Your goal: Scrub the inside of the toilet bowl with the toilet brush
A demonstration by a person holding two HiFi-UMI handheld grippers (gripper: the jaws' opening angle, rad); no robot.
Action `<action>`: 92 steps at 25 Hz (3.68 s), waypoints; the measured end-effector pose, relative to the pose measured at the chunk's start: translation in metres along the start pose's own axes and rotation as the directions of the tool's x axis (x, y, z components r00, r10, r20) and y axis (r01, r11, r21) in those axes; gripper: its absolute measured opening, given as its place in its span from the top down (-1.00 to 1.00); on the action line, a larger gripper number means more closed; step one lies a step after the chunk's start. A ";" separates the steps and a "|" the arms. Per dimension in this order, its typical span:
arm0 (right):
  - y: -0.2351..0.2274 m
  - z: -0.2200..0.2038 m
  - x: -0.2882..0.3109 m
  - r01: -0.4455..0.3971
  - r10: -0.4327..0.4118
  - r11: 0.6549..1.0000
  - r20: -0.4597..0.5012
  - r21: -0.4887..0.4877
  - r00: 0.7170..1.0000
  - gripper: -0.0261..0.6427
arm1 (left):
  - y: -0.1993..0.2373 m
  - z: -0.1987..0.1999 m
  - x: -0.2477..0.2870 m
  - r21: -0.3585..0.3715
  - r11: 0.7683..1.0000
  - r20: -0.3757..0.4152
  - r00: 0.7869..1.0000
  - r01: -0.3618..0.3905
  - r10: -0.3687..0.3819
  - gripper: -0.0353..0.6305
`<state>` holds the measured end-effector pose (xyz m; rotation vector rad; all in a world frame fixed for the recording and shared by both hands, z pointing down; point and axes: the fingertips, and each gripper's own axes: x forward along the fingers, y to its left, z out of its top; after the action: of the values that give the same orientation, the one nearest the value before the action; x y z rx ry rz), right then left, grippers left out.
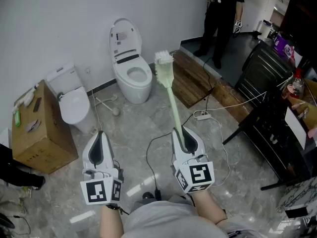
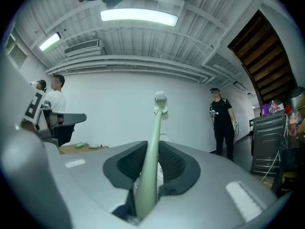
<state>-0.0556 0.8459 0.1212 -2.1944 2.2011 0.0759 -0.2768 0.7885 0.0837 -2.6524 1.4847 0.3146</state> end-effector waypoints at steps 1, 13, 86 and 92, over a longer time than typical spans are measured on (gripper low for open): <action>0.000 0.000 -0.001 0.001 -0.001 1.000 0.000 0.001 1.000 0.70 | 0.000 0.001 -0.001 0.000 1.000 0.000 1.000 0.000 0.000 0.88; 0.014 -0.001 0.006 0.016 -0.016 1.000 -0.005 0.002 1.000 0.70 | 0.015 0.000 -0.002 -0.005 1.000 -0.005 1.000 0.006 -0.006 0.88; -0.129 -0.035 0.414 -0.115 0.117 0.992 -0.031 0.059 0.993 0.69 | 0.094 -0.072 0.388 0.029 0.997 0.047 0.997 -0.067 0.066 0.88; -0.123 -0.031 0.480 -0.075 0.076 0.996 -0.021 0.055 0.997 0.69 | 0.137 -0.077 0.446 0.038 0.999 0.049 0.998 -0.038 0.036 0.88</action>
<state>0.0657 0.3642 0.1228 -2.0943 2.2700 -0.0070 -0.1563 0.3321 0.0640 -2.5704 1.5115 0.3466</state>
